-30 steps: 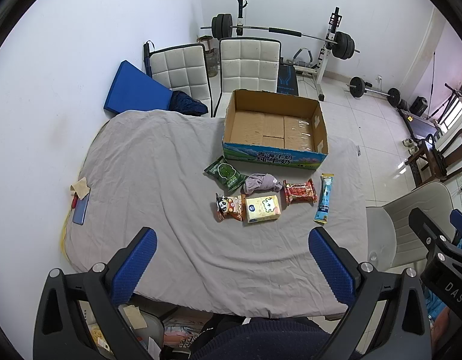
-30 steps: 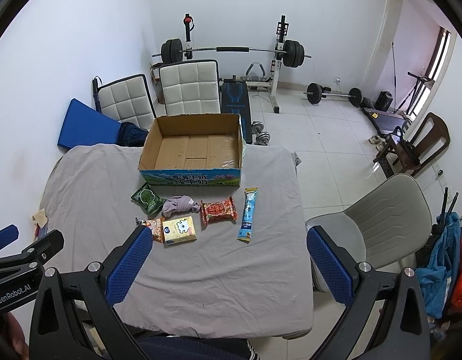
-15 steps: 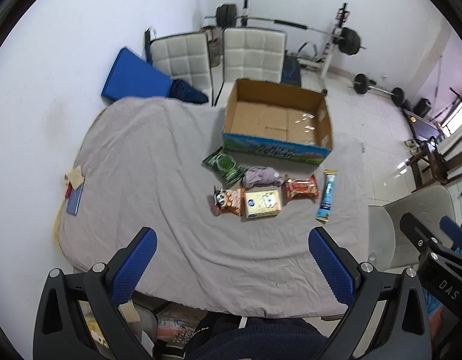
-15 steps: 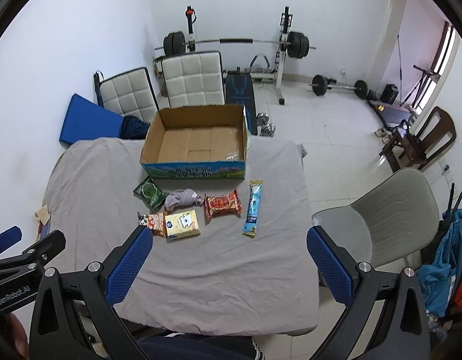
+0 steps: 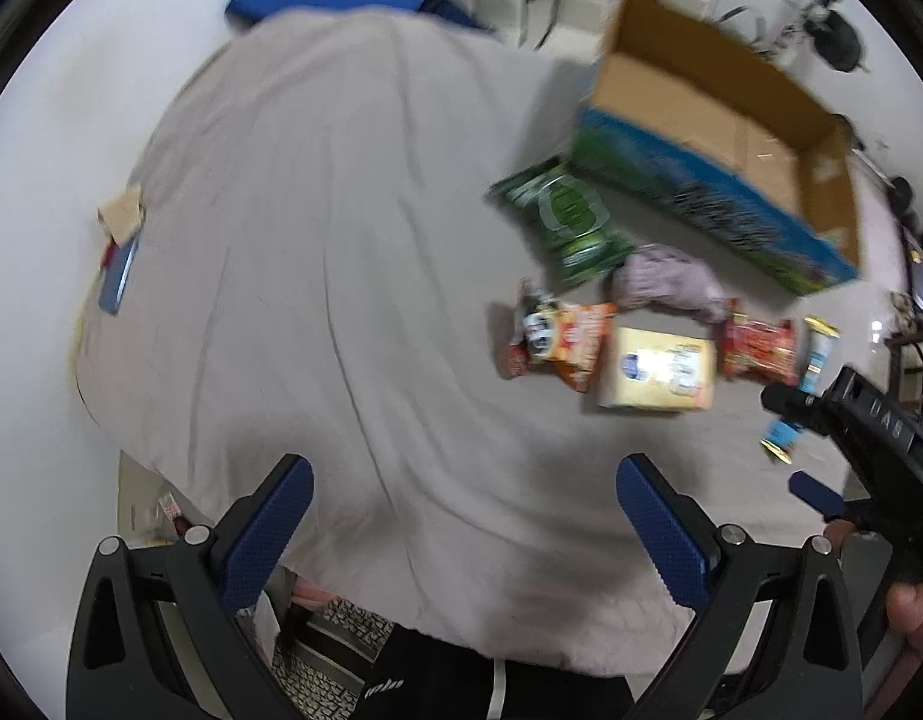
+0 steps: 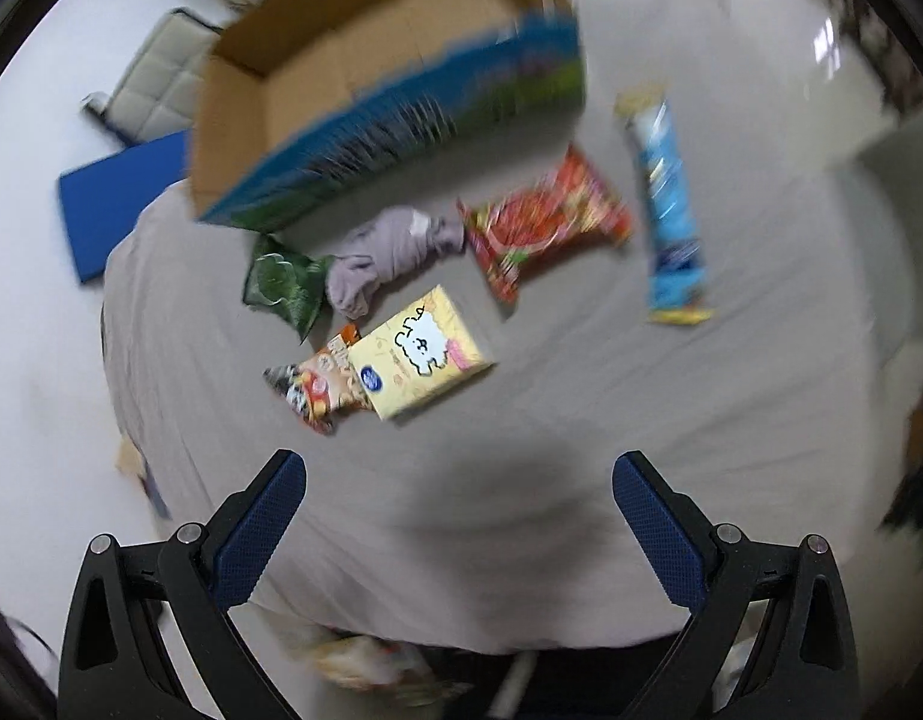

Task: Organize soft objects
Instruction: 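Grasp the yellow puppy tissue pack with the right gripper while the left grasps the panda snack bag, then carry both items over the cardboard box and lower them inside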

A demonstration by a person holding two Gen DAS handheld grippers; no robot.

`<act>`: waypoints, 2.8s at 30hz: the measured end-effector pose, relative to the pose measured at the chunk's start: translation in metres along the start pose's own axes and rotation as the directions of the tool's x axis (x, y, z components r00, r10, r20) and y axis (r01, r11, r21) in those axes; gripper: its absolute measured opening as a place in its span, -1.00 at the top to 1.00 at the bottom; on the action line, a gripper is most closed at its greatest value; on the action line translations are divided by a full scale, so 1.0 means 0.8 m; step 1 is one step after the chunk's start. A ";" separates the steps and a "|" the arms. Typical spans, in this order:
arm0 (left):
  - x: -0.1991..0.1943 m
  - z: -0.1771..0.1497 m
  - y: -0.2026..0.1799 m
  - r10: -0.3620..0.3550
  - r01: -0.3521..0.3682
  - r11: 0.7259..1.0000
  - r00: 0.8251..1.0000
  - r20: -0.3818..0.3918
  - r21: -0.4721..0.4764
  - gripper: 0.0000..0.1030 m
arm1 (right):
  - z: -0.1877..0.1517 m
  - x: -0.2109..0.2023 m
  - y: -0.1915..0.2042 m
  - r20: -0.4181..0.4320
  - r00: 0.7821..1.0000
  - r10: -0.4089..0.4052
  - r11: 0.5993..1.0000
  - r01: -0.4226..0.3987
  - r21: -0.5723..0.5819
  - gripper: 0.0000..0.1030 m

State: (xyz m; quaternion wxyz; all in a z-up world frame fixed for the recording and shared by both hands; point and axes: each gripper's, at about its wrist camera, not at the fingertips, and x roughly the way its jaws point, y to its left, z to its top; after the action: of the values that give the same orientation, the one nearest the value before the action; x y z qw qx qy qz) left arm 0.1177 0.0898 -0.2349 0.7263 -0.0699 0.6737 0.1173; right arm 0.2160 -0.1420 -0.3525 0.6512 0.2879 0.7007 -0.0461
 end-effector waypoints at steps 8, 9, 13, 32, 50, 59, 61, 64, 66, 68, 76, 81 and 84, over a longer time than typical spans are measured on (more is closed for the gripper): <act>0.086 0.020 0.031 0.003 -0.013 0.996 0.993 -0.118 -0.088 -1.00 | 0.033 0.142 -0.003 -0.089 0.978 0.188 0.936 -0.150 0.319 -0.95; 0.093 0.021 0.033 -0.005 -0.007 0.996 0.992 -0.128 -0.093 -1.00 | 0.035 0.153 0.000 -0.092 0.975 0.200 0.929 -0.159 0.335 -0.95; 0.114 0.027 0.033 -0.005 -0.009 0.996 0.987 -0.160 -0.085 -1.00 | 0.037 0.192 0.012 -0.108 0.976 0.187 0.922 -0.137 0.363 -0.85; 0.185 0.087 -0.090 -0.047 0.087 0.967 0.985 -0.167 0.239 -1.00 | 0.012 0.168 0.046 -0.097 0.949 -0.299 0.914 0.256 -0.315 -0.52; 0.246 0.082 -0.120 -0.044 0.096 0.952 0.983 -0.180 0.291 -0.15 | -0.031 0.216 0.019 -0.126 0.952 -0.280 0.944 0.249 -0.219 -0.31; 0.212 0.046 -0.094 -0.084 0.122 0.955 0.986 -0.146 0.271 -0.15 | -0.056 0.161 -0.001 -0.072 0.958 -0.278 0.924 0.246 -0.293 -0.28; 0.201 0.038 -0.089 -0.098 0.132 0.954 0.986 -0.135 0.269 -0.15 | -0.063 0.150 0.000 -0.059 0.959 -0.276 0.917 0.244 -0.317 -0.28; 0.179 0.030 -0.063 -0.116 0.143 0.954 0.986 -0.116 0.265 -0.15 | -0.076 0.129 0.001 -0.027 0.962 -0.273 0.900 0.245 -0.360 -0.28; 0.167 0.031 -0.057 -0.134 0.157 0.953 0.985 -0.105 0.258 -0.15 | -0.087 0.109 0.003 -0.008 0.964 -0.266 0.890 0.242 -0.387 -0.28; 0.151 0.025 -0.057 -0.153 0.171 0.952 0.984 -0.089 0.255 -0.15 | -0.097 0.083 0.005 0.011 0.967 -0.254 0.881 0.236 -0.411 -0.28; 0.049 0.031 -0.100 -0.245 0.239 0.943 0.969 0.001 0.233 -0.15 | -0.089 -0.014 0.028 0.088 0.980 -0.176 0.851 0.196 -0.487 -0.28; -0.010 0.060 -0.133 -0.310 0.290 0.927 0.949 0.053 0.239 -0.15 | -0.078 -0.057 0.045 0.131 0.984 -0.121 0.831 0.172 -0.528 -0.28; -0.033 0.083 -0.148 -0.341 0.316 0.915 0.938 0.062 0.252 -0.15 | -0.053 -0.062 0.056 0.148 0.985 -0.092 0.826 0.159 -0.541 -0.28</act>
State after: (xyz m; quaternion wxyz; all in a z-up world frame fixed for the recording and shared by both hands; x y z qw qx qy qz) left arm 0.2107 -0.0087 -0.2095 0.7732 -0.0884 0.6223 -0.0847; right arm 0.1985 -0.1029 -0.2860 0.7411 0.0388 0.6630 0.0980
